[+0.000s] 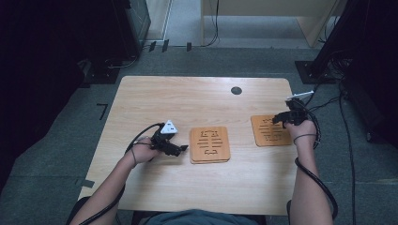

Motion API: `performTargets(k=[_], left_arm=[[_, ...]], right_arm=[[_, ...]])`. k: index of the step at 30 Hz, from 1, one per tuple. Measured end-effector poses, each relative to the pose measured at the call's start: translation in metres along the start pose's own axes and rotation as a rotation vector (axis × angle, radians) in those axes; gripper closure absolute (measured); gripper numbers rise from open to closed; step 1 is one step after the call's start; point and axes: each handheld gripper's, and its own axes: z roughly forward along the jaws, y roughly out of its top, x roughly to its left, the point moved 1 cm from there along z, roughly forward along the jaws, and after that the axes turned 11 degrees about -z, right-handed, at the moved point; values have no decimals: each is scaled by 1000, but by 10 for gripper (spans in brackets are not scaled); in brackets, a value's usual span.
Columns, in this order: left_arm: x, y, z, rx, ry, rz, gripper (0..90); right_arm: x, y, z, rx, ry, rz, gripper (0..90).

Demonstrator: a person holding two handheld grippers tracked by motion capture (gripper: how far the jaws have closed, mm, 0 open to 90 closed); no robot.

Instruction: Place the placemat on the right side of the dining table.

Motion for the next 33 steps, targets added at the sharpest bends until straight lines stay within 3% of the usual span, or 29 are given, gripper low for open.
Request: performTargets(k=[10,14,26,33], left_arm=[[0,0,0,0,0,0,113],[0,0,0,0,-1,1,113],[0,0,0,-2,-3,2,113],[0,-1,0,-4,-4,2,113]], right_arm=[[3,-2,5,2,12,-2,263],[5,-2,8,11,51,-18,215],[18,-3,10,4,12,-77,212],[27,-2,12,6,15,-115,210]])
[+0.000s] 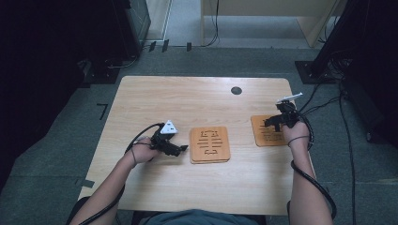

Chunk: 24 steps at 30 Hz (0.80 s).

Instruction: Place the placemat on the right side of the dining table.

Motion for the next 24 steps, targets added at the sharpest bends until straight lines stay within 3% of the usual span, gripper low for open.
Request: performTargets(k=[24], left_arm=[[1,0,0,-3,-3,5,112]], right_arm=[[36,10,4,1,52,-102,210]])
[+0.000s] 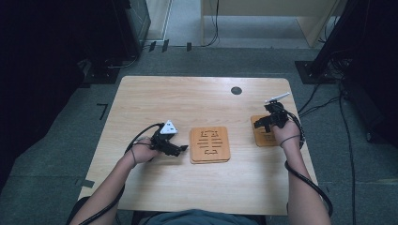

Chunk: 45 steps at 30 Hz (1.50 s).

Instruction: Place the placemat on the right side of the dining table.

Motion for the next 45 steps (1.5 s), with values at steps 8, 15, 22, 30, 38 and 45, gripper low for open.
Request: performTargets(k=[8,15,22,30,38,45], left_arm=[[0,0,0,0,0,0,111],[0,0,0,0,0,0,111],[0,0,0,0,0,0,111],[0,0,0,0,0,0,111],[0,0,0,0,0,0,112],[0,0,0,0,0,0,111]], right_arm=[[10,3,2,0,17,-19,206],[19,5,1,-2,23,-36,206],[27,6,-1,-7,30,-51,206],[42,9,0,-1,42,-89,205],[56,12,4,6,46,-118,203],[69,14,6,13,58,-143,202]])
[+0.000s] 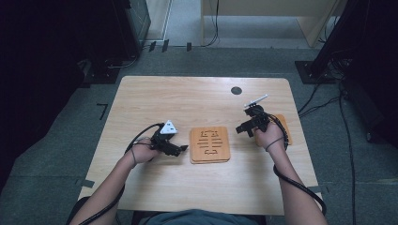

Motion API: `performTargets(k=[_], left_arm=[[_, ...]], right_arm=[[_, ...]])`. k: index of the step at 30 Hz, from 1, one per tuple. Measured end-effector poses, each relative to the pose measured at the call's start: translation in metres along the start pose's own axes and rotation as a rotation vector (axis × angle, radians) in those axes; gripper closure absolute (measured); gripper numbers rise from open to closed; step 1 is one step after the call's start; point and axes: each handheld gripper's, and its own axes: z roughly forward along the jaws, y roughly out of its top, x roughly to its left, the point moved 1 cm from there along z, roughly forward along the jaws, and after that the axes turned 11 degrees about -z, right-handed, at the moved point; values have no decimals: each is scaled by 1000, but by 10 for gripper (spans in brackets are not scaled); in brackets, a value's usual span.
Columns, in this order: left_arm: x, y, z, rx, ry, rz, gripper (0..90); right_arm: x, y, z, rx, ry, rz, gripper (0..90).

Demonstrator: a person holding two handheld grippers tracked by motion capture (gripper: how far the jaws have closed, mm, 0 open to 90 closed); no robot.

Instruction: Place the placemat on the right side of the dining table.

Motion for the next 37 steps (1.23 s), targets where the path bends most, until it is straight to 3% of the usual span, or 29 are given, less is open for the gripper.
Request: performTargets(k=[31,37], left_arm=[[0,0,0,-1,1,-1,112],[0,0,0,0,0,0,112]], right_arm=[[50,1,5,-5,59,-95,199],[52,1,7,1,60,-109,201]])
